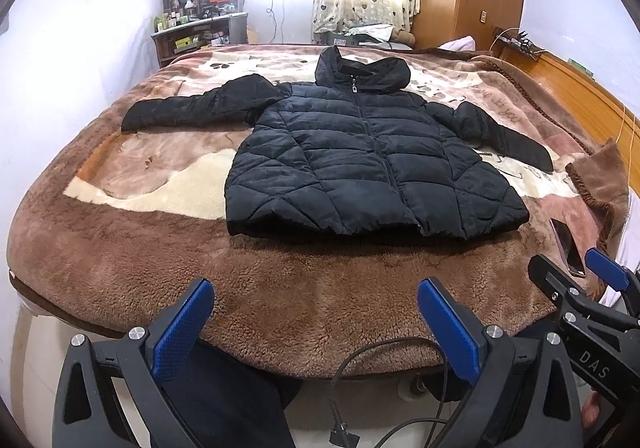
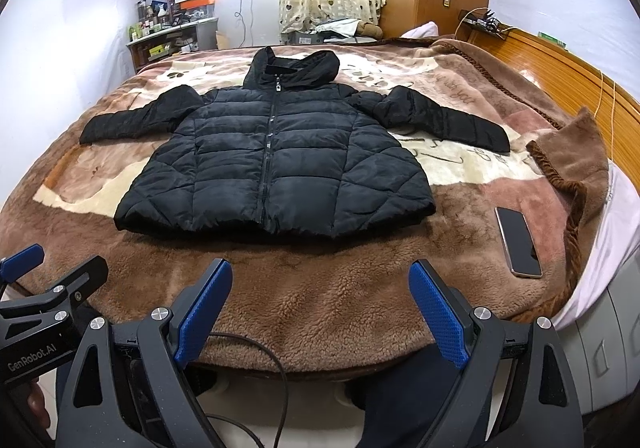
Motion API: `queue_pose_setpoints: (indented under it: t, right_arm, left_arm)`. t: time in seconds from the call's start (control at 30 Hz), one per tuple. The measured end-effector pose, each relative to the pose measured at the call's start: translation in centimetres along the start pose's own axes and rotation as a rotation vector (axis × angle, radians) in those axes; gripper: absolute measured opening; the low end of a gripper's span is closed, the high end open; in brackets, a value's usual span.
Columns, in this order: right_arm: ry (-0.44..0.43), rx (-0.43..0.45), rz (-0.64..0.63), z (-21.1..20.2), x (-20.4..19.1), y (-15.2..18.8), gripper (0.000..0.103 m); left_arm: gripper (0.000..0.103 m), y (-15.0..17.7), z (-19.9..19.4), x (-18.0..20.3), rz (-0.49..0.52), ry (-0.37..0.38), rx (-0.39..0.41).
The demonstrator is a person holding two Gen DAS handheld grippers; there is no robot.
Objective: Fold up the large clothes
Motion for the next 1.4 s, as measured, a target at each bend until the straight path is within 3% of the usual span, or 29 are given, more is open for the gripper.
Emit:
queue_pose_setpoints:
  t: [1.13, 1.4]
  right_arm:
    - [0.003, -0.011, 0.004, 0.6, 0.5, 0.3, 0.090]
    - [-0.003, -0.013, -0.008, 1.7, 0.4, 0.0, 0.090]
  left_arm:
    - [0.103, -0.1, 0.3, -0.4, -0.009, -0.002, -0.006]
    - [0.103, -0.9, 1.6, -1.2, -0.033, 0.031, -0.007]
Point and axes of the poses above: each gripper's, at about its wrist camera, not at the fingertips, and z roughly the way its jaws point, x to its right, y to its underside, the point moved 3 cm from there along z, roughly the way its jaws point, and after that the axes turned 6 degrees about x, right-handed, at the moved point
